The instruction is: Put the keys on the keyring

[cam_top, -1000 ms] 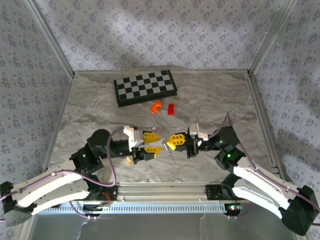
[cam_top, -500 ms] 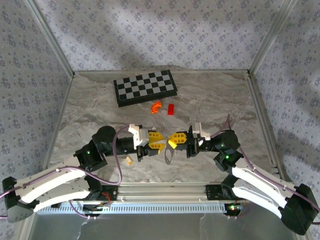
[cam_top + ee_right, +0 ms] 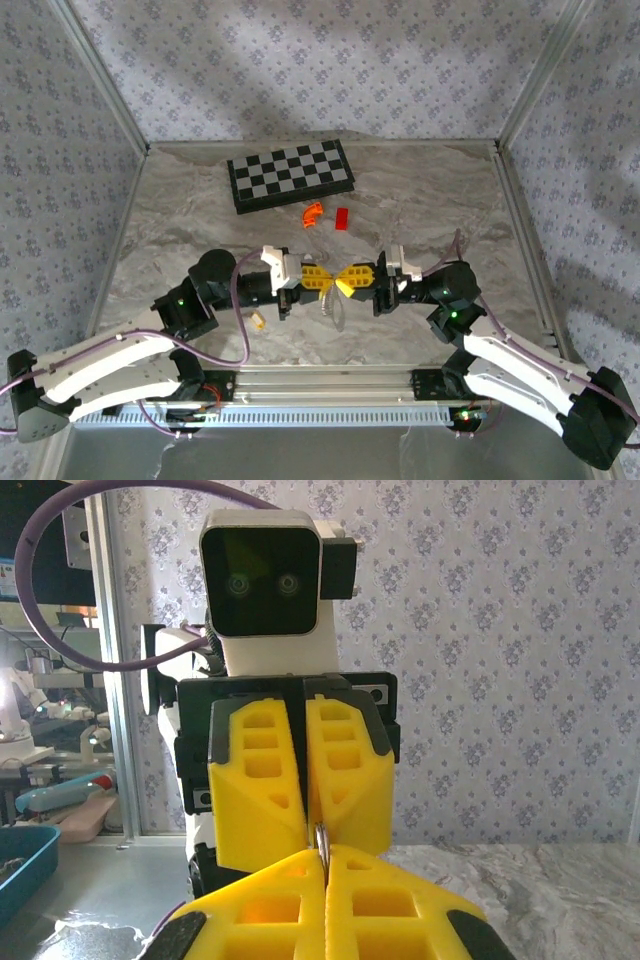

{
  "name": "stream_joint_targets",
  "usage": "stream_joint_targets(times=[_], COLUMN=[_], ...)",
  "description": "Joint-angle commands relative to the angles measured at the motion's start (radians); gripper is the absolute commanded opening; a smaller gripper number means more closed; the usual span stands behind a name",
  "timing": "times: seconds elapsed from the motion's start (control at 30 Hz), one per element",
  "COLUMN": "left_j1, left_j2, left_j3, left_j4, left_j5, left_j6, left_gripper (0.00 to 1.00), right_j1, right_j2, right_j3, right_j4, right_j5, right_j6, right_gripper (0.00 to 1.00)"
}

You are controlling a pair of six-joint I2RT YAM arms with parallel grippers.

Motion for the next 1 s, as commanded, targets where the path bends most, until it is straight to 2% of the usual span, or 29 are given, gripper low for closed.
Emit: stream_joint_targets(times=[0.0, 0.33, 0.53, 0.7, 0.87, 0.97], left_j1=[-0.009, -0.009, -0.009, -0.009, -0.011, -0.009], left_j2=[0.009, 0.030, 0.028, 0.036, 0.054, 0.069], left_j3=[0.036, 0.058, 0.067, 0.107, 0.192, 0.243], left_j4=[0.032, -0.016, -0.041, -0.133, -0.312, -0.419], left_j5=[0.006, -0.001, 0.000, -0.018, -0.051, -0.084], left_j6=[0.010, 0.041, 0.059, 0.103, 0.163, 0.197], left_gripper=[0.06, 0.06, 0.00, 0.00, 0.00, 0.00], right_j1=[-0.003, -0.001, 0.001, 0.001, 0.024, 0.049], right_j2=[-0.006, -0.001, -0.007, -0.025, -0.099, -0.146], right_j3=[-0.001, -0.003, -0.004, 0.009, 0.046, 0.078], right_j4=[0.045, 0.028, 0.015, -0.059, -0.288, -0.454], right_j5=[0.003, 0.000, 0.004, 0.031, 0.107, 0.190], right_j6=[0.009, -0.002, -0.007, -0.034, -0.142, -0.231], right_gripper=[0.00, 0.00, 0.00, 0.01, 0.35, 0.41])
